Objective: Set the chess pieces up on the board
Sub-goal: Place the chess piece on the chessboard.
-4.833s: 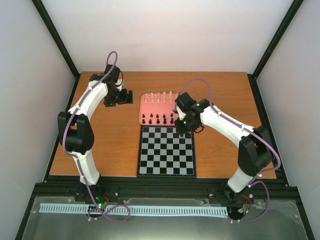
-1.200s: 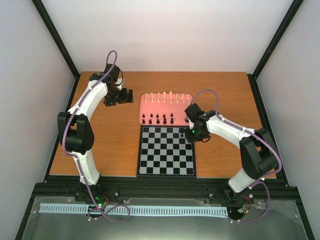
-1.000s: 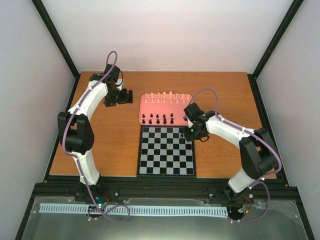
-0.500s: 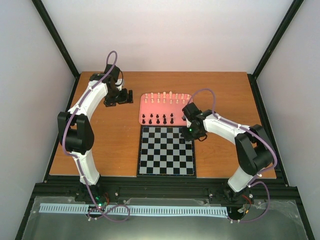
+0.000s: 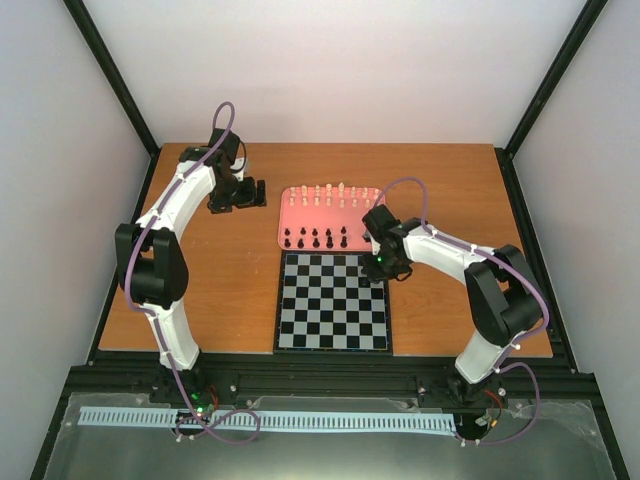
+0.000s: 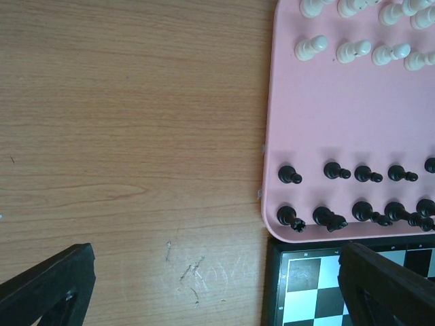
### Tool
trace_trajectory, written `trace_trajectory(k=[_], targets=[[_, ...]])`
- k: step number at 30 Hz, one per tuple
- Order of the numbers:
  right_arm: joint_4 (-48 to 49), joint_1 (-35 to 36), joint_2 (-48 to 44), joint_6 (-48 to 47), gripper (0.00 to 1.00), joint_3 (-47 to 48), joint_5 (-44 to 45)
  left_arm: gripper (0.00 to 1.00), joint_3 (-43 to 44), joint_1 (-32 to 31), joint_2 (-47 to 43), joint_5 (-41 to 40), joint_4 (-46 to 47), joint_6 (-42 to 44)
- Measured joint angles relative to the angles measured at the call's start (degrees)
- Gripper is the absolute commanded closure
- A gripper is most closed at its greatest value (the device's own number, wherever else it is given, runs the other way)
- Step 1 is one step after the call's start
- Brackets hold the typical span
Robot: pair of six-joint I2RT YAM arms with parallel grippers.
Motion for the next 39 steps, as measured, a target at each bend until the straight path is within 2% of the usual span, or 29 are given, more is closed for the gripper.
trace_trajectory(k=[18,31,39], targets=[[-0.7,0.3,0.1,0.0,0.92,0.3,0.0,0.0,0.0,0.0,0.0,0.0,0.0,0.0],[-2.1,0.6,0.1,0.2,0.79,0.2,0.7,0.0,-0.2,0.0,0.0,0.0,0.1,0.0],[-2.4,0.6,0.1,0.1,0.59,0.2,1.3,0.0,-0.3,0.0,0.0,0.0,0.1,0.0]])
